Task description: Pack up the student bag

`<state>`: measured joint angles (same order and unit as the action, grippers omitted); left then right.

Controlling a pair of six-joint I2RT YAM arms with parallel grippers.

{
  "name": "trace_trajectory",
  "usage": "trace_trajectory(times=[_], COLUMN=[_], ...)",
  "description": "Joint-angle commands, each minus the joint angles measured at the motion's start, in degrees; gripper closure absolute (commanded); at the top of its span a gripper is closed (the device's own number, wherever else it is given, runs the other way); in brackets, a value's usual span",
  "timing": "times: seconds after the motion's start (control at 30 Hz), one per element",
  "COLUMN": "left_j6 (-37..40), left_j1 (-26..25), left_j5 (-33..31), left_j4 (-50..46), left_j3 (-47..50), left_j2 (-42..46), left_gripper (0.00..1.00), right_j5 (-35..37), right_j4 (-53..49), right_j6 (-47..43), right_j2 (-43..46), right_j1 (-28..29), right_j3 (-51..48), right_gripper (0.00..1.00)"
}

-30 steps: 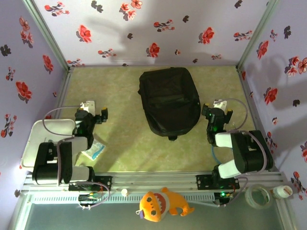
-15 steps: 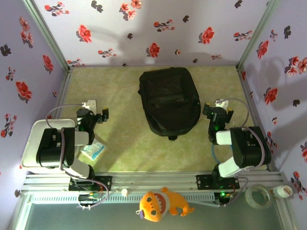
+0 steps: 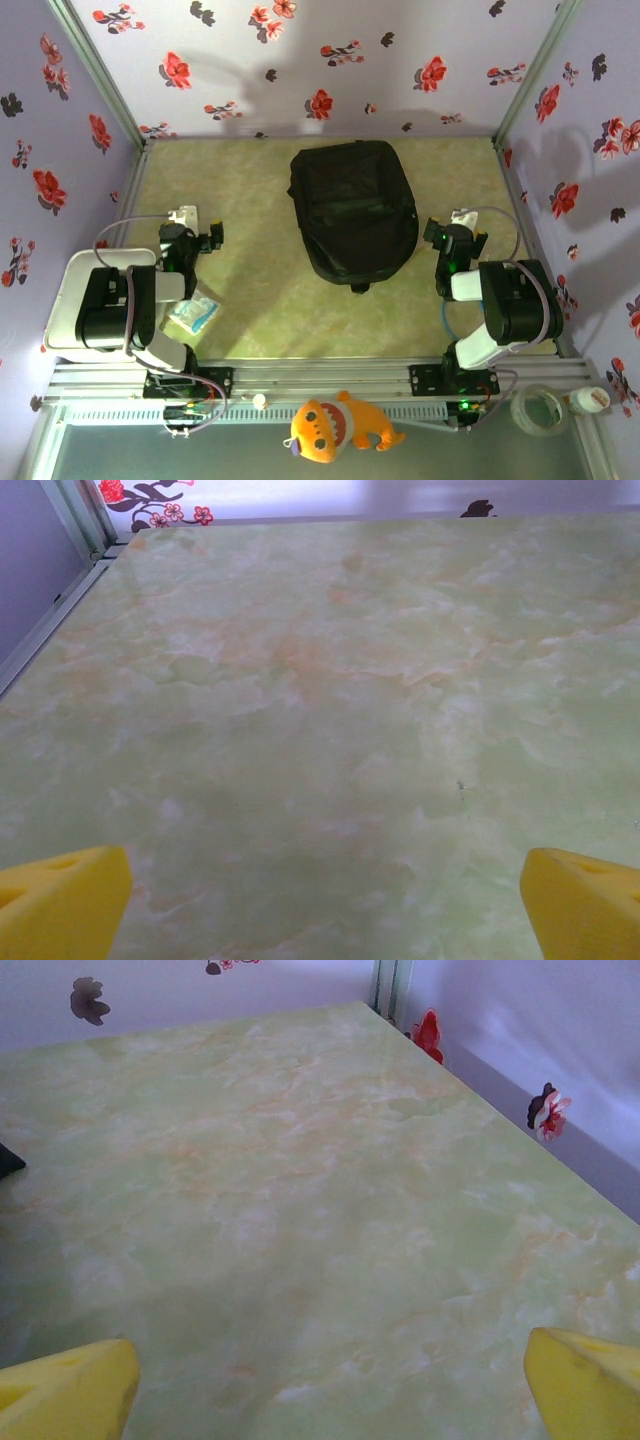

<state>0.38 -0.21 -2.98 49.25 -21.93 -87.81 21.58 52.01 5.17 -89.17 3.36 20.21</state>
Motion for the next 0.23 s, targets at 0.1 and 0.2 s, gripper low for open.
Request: trace_trajectory(times=[0.1,0.2], left_j6=[-0.4,-0.4], left_j1=[0.2,0.3], left_j5=[-1.0,-1.0], left_j4=[0.7,0.9], left_j3=[-1.2,-0.9], left_j2=[-0.7,-0.7], left_gripper=[0.0,0.0], right_j5=[-0.1,0.1], right_j4=[0.5,0.9], right_j6=[1.4,1.2], right_j2=[-0.3,-0.1], right_j1=[-0.4,-0.4], right_j3=[1.1,0.7], right_gripper=[0.01,0.01])
